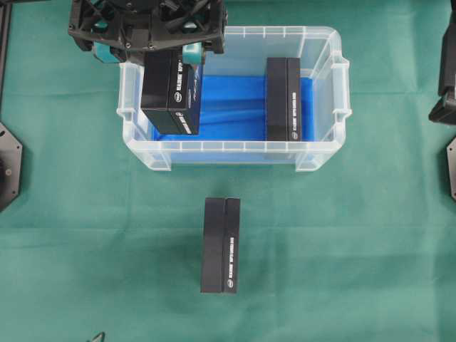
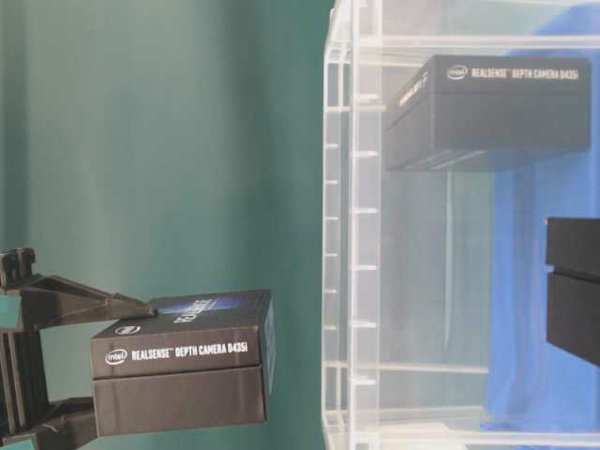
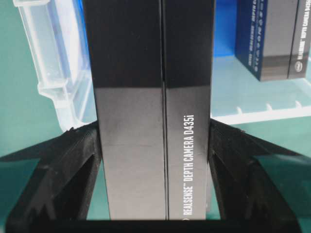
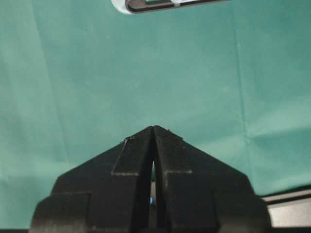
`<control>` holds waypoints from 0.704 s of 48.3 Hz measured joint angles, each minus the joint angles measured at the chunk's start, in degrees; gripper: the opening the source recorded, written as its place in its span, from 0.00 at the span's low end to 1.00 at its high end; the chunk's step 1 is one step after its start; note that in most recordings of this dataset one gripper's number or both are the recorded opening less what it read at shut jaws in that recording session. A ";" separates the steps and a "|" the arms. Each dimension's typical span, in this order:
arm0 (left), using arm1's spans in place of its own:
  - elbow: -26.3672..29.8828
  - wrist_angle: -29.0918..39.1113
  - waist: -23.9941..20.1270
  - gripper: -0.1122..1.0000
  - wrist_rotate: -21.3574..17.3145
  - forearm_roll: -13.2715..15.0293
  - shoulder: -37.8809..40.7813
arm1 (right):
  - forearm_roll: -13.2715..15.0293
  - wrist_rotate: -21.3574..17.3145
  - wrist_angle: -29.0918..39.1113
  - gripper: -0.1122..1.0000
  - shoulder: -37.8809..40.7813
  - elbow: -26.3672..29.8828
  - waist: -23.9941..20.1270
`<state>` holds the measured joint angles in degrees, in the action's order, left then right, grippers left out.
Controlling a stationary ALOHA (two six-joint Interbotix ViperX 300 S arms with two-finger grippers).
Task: Take the box out of the case with the left arm.
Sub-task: 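Lift the gripped left black box up out of the case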
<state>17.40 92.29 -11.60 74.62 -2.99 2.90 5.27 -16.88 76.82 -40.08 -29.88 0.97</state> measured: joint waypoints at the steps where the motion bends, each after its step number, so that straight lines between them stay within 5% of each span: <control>1: 0.00 0.09 0.00 0.65 0.00 0.00 0.00 | 0.00 0.00 0.00 0.10 0.00 0.00 0.00; 34: 0.09 0.79 2.11 0.65 0.70 -0.09 0.00 | -0.09 0.00 0.00 0.10 0.00 0.00 0.00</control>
<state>17.49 93.08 -9.49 75.32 -3.08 2.90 5.19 -16.88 76.82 -40.08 -29.88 0.97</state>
